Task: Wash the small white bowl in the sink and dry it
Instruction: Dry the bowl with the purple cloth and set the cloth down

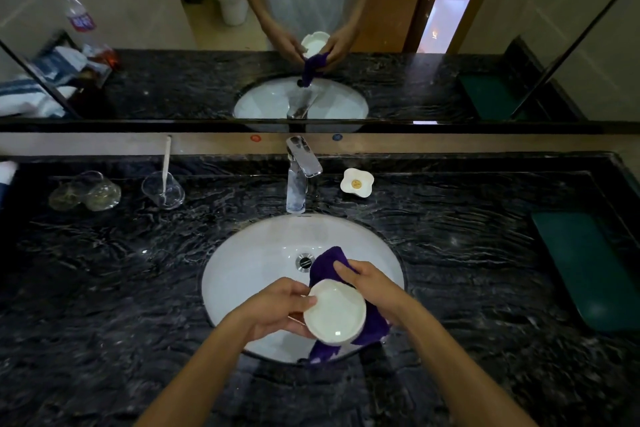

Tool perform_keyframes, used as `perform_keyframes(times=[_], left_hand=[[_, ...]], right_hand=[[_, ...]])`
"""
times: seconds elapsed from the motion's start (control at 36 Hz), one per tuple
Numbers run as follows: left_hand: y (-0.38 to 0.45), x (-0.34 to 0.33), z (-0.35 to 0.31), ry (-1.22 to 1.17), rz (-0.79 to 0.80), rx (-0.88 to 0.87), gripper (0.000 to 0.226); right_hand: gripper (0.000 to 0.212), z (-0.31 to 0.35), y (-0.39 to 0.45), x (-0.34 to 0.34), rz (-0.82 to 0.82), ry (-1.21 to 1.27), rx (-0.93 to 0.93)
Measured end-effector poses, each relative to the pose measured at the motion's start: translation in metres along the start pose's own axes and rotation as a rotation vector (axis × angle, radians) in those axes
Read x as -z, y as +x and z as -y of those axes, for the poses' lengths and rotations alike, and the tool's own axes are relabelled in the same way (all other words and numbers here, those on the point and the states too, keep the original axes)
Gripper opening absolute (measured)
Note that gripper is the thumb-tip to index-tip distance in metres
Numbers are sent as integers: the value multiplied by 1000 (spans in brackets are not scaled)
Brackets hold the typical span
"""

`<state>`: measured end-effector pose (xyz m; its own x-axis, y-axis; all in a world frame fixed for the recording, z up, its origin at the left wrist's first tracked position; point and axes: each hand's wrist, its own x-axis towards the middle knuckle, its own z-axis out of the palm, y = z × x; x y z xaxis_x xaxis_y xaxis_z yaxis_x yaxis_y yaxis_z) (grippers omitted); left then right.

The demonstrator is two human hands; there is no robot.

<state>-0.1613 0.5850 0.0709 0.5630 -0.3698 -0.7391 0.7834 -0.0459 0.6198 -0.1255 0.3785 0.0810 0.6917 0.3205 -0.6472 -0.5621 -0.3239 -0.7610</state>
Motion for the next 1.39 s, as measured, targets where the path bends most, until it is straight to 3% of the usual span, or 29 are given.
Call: perform_keyframes(times=[0.17, 0.28, 0.47, 0.58, 0.78, 1.0, 1.14, 1.39], left_hand=[[9, -27, 23, -65, -218, -70, 23], [20, -39, 41, -17, -413, -99, 20], [23, -52, 51, -120, -549, -131, 21], [18, -58, 46, 95, -620, -168, 22], [4, -55, 44, 449, -580, -194, 24], [-5, -50, 34, 315, -557, -214, 23], [-8, -40, 29, 289, -603, -229, 21], [-13, -31, 19, 334, -560, -264, 21]], right_hand=[[39, -18, -4, -10, -263, 63, -16], [40, -27, -17, -20, -332, 147, -11], [41, -40, -35, -32, -412, 599, -7], [55, -47, -48, -48, -413, 808, 12], [59, -42, -50, -47, -344, 968, 3], [66, -31, -42, -49, -159, 980, -81], [55, -41, -49, -52, -68, 982, -98], [53, -34, -58, -24, -93, 1083, -31]])
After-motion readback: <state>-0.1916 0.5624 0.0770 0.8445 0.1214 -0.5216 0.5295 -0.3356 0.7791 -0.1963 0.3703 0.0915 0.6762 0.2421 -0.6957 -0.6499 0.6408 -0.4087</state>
